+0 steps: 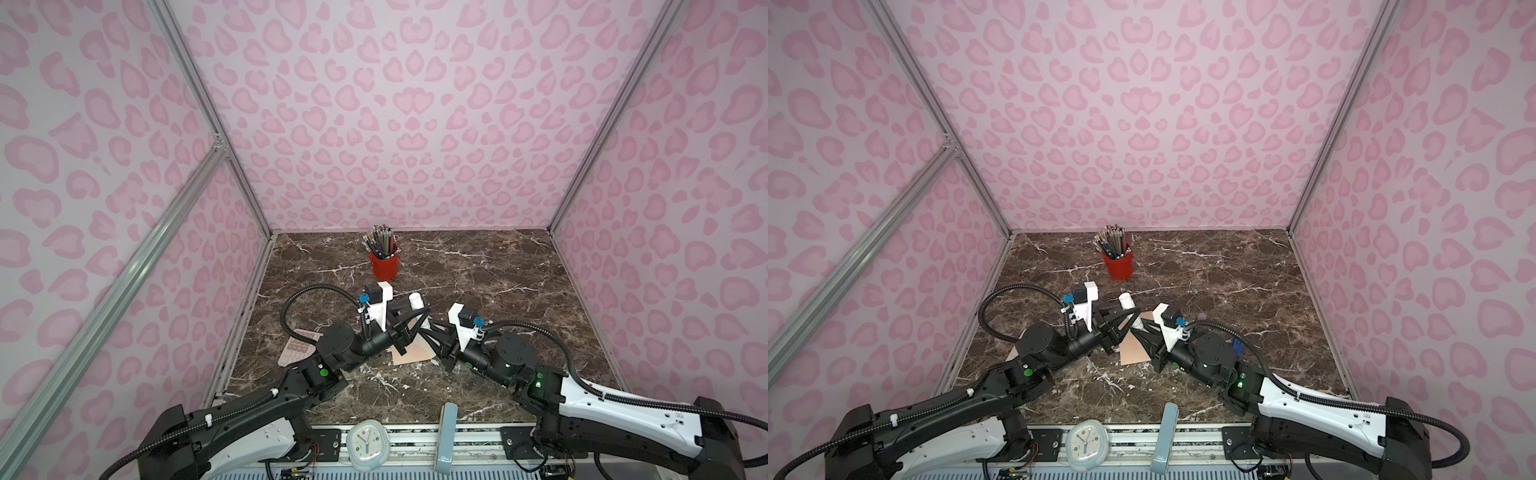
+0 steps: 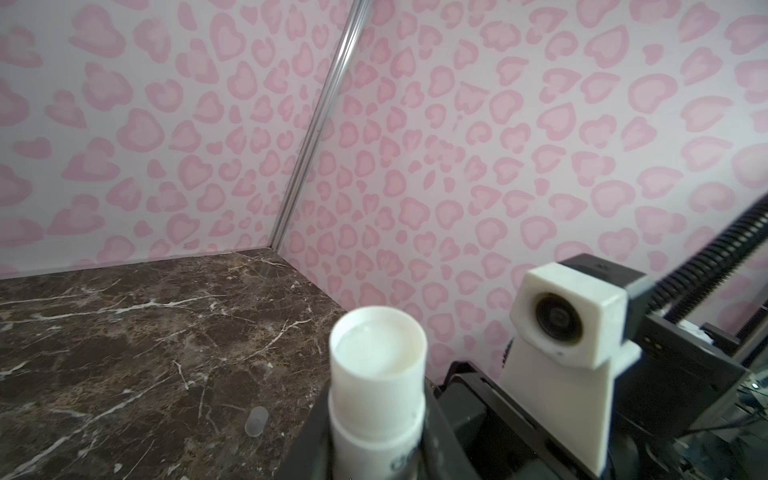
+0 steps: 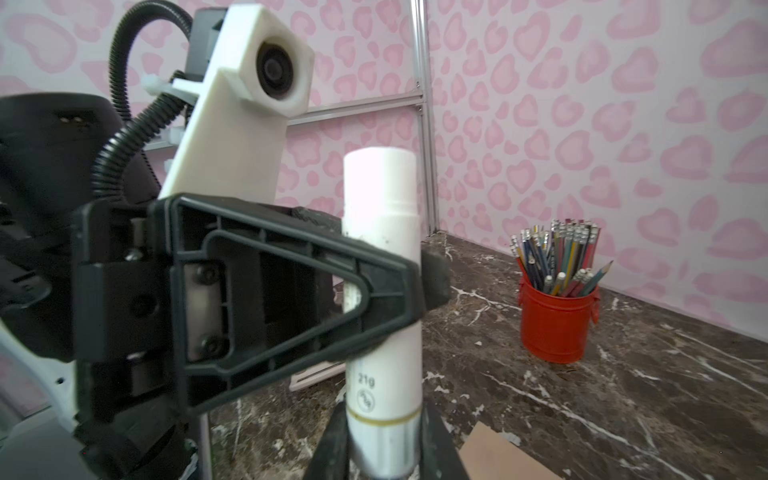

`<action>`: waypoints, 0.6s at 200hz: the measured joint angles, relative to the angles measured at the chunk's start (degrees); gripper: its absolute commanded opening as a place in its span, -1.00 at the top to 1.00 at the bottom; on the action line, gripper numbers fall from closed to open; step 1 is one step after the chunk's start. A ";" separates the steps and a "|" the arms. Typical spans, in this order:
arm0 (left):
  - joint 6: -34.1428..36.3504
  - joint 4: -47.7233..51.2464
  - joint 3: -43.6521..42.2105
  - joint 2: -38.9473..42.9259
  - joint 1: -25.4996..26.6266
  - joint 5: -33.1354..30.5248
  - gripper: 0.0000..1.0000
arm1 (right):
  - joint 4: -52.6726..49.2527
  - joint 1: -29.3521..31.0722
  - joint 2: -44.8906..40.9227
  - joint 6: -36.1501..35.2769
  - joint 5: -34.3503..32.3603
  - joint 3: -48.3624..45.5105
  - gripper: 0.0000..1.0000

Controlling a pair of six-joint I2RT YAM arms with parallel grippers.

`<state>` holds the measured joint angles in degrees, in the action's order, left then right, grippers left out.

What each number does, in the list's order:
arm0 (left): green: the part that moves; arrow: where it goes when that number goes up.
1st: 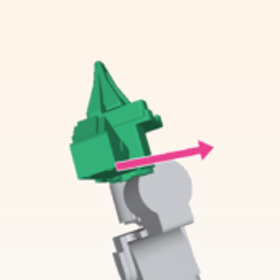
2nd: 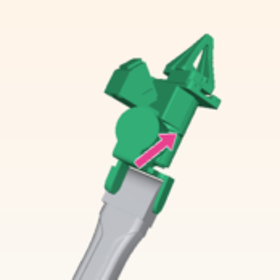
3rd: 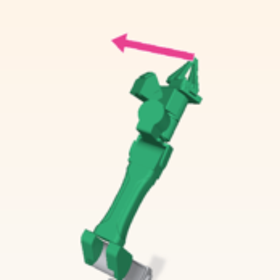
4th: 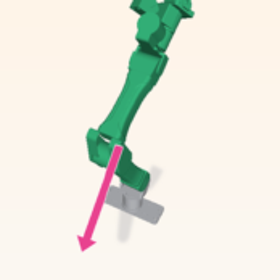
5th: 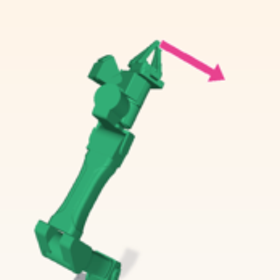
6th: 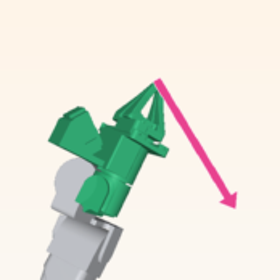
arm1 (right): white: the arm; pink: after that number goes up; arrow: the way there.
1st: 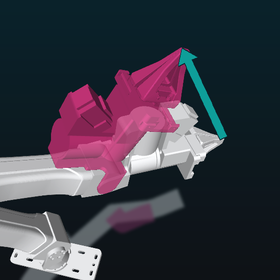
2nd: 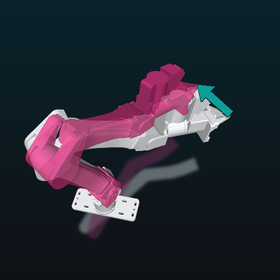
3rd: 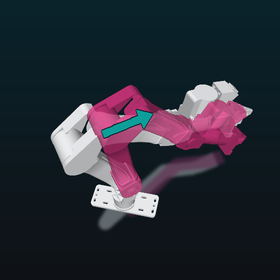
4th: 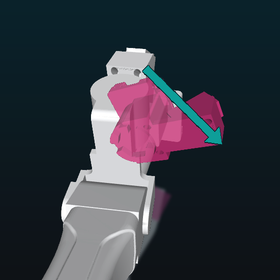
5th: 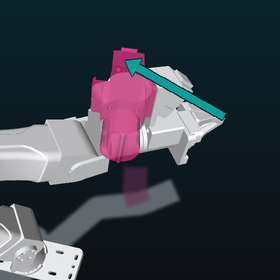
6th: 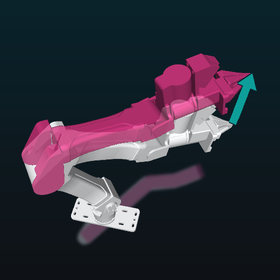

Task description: Place the letter into the envelope and seal it

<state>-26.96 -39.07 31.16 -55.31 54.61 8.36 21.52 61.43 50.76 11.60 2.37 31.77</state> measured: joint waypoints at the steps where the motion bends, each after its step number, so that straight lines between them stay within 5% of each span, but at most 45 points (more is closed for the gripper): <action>1: 0.02 -0.09 -0.09 0.09 -0.07 0.42 0.92 | -0.11 -0.07 -0.07 0.13 0.26 0.04 0.70; 48: 0.28 -2.25 -2.12 2.51 -0.72 9.25 0.92 | -4.83 -5.05 -1.79 6.64 17.68 1.64 0.68; 71: 0.57 -1.51 -2.43 3.37 -0.81 11.19 0.92 | -5.75 -7.13 -1.75 8.33 23.67 1.86 0.42; 93: 1.44 1.55 -2.40 4.48 -0.72 11.52 0.92 | -7.26 -7.50 -2.47 7.61 22.82 2.49 -0.07; 120: 2.01 8.70 -1.01 6.86 -0.48 4.68 0.92 | -7.34 -5.84 -4.42 1.05 14.69 1.62 -0.35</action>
<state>-24.95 -30.37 30.15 -48.45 54.13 13.04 14.17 55.59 46.35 12.64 17.06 33.39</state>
